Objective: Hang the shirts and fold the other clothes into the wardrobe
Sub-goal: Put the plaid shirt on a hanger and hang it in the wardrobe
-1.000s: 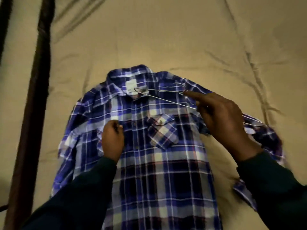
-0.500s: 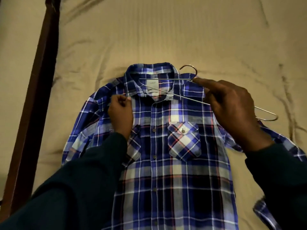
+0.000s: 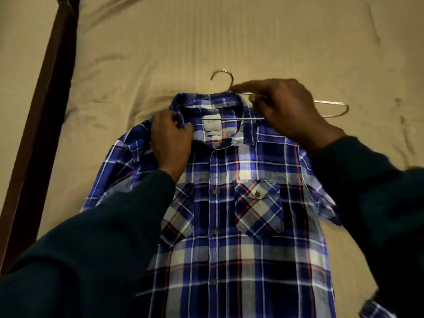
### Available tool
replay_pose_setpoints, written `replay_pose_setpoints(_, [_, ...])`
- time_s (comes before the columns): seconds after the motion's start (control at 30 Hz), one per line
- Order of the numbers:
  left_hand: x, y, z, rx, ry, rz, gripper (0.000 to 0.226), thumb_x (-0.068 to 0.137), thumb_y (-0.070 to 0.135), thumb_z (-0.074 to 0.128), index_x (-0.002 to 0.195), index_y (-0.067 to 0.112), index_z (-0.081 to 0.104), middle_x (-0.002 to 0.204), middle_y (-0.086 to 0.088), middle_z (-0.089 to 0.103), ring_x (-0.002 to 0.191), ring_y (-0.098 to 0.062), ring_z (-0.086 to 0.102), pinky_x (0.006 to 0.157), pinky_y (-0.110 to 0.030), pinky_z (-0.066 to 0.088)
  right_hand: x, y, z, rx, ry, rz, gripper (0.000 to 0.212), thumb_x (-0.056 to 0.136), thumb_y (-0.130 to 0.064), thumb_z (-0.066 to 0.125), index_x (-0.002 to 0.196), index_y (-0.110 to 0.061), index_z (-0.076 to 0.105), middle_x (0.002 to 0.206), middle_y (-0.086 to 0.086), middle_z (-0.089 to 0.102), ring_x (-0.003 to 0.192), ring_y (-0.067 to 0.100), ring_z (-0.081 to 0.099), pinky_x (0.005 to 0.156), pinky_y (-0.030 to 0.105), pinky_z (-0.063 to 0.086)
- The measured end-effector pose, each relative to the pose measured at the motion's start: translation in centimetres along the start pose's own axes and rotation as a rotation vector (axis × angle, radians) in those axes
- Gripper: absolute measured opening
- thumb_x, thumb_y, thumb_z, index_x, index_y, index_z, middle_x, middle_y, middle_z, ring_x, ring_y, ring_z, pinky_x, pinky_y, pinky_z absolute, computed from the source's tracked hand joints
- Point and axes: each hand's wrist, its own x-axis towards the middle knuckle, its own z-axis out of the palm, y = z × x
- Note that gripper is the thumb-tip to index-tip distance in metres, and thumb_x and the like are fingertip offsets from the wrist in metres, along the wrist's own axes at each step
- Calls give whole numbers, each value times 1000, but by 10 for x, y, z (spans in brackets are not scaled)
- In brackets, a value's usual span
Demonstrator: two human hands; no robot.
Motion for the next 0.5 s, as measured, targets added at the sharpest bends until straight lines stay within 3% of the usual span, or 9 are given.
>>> replay_pose_setpoints(0.1, [2, 6, -10, 28, 82, 105, 40, 84, 18, 72, 118, 6, 54, 119, -13, 53, 109, -25, 47, 91, -29, 36, 38, -13, 13, -83, -21, 55, 41, 104, -18, 45, 134, -42, 58, 116, -1, 71, 107, 25, 63, 81, 35, 47])
replay_pose_setpoints(0.2, [20, 12, -10, 21, -81, 240, 52, 87, 16, 71, 135, 9, 51, 130, -10, 55, 120, -25, 49, 101, -32, 38, 48, -4, 12, 0, -149, 79, 46, 102, -9, 44, 134, -39, 59, 116, -3, 68, 102, 19, 61, 85, 33, 49])
replay_pose_setpoints(0.27, [34, 13, -10, 100, -102, 234, 56, 88, 13, 69, 140, 9, 48, 134, -13, 53, 124, -30, 49, 104, -39, 40, 45, 10, 4, 46, -173, 69, 48, 101, -4, 43, 131, -36, 62, 116, 3, 69, 104, 21, 62, 93, 38, 51])
replay_pose_setpoints(0.33, [48, 5, -15, 218, -63, 58, 50, 91, 22, 69, 135, 6, 50, 133, -18, 52, 124, -35, 47, 99, -39, 39, 42, 26, -1, -28, -161, 83, 48, 100, -4, 43, 127, -38, 65, 104, 3, 71, 104, 22, 63, 91, 39, 51])
replay_pose_setpoints(0.4, [56, -9, -18, 245, -171, -105, 43, 91, 33, 70, 123, 4, 60, 124, -17, 63, 117, -32, 56, 86, -30, 39, 41, 36, 3, -62, -134, 41, 51, 98, -2, 43, 124, -39, 66, 91, 0, 71, 99, 23, 65, 87, 39, 52])
replay_pose_setpoints(0.5, [51, -13, -22, 145, -207, -14, 26, 89, 28, 72, 106, 8, 72, 105, -8, 73, 99, -22, 66, 78, -20, 42, 38, 36, 17, -9, -66, -21, 55, 96, 2, 42, 125, -37, 67, 85, -3, 68, 92, 21, 64, 85, 41, 53])
